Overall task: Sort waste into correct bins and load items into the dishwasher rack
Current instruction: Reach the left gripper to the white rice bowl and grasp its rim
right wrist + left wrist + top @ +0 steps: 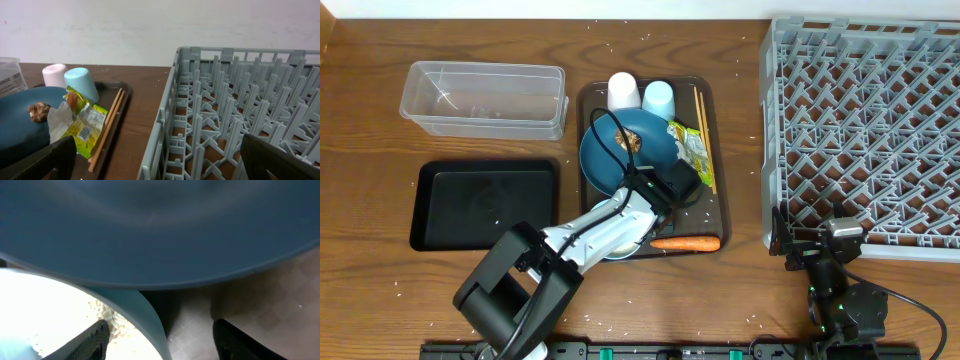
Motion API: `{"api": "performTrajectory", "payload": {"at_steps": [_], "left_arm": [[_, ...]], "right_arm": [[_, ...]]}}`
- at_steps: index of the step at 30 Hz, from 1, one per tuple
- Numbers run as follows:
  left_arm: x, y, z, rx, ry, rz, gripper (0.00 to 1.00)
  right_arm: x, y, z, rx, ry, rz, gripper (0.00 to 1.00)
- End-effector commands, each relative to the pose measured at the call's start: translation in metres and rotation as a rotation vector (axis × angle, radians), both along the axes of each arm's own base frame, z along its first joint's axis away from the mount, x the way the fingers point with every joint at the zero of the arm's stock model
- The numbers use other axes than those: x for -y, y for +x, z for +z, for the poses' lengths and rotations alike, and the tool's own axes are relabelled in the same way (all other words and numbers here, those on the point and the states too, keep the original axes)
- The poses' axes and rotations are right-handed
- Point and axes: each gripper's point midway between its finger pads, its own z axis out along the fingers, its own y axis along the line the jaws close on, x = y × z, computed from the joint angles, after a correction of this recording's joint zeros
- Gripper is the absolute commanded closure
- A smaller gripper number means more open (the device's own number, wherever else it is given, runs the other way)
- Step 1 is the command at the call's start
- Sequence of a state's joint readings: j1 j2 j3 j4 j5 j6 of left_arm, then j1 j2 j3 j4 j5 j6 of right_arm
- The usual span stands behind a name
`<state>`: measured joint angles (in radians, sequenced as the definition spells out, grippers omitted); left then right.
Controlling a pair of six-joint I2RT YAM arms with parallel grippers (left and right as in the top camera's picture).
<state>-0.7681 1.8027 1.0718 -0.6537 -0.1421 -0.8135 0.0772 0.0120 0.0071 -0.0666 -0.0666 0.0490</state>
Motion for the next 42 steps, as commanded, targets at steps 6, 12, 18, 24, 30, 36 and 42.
{"api": "performTrajectory", "payload": {"at_steps": [6,12,18,24,30,36,42], "left_arm": [[-0.0082,-0.0024,-0.0074,0.003,0.032,0.021,0.42],[-0.0093,-0.0034,-0.0084,0.002,0.033,0.031,0.61],[-0.0108,-0.0049,-0.0098,-0.002,0.037,0.032,0.64],[-0.0109,-0.0049,-0.0099,-0.002,0.037,0.035,0.79],[-0.0124,-0.0028,-0.0093,0.011,0.046,0.036,0.94],[-0.0124,-0.0028,-0.0093,0.011,0.046,0.036,0.94],[-0.0125,-0.0033,-0.0092,0.009,0.046,0.036,0.94]], "right_arm": [[0.0056,0.0004,-0.0006,-0.002,0.013,-0.026,0.01],[0.0056,0.0004,-0.0005,-0.002,0.013,-0.026,0.01],[0.0056,0.0004,-0.0005,-0.002,0.013,-0.026,0.01],[0.0056,0.0004,-0.0005,-0.002,0.013,-0.026,0.01],[0.0056,0.0004,-0.0005,-0.002,0.013,-0.026,0.01],[0.0056,0.0004,-0.0005,-0.002,0.013,-0.026,0.01],[0.0056,0.0004,-0.0005,-0.002,0.013,-0.026,0.01]]}}
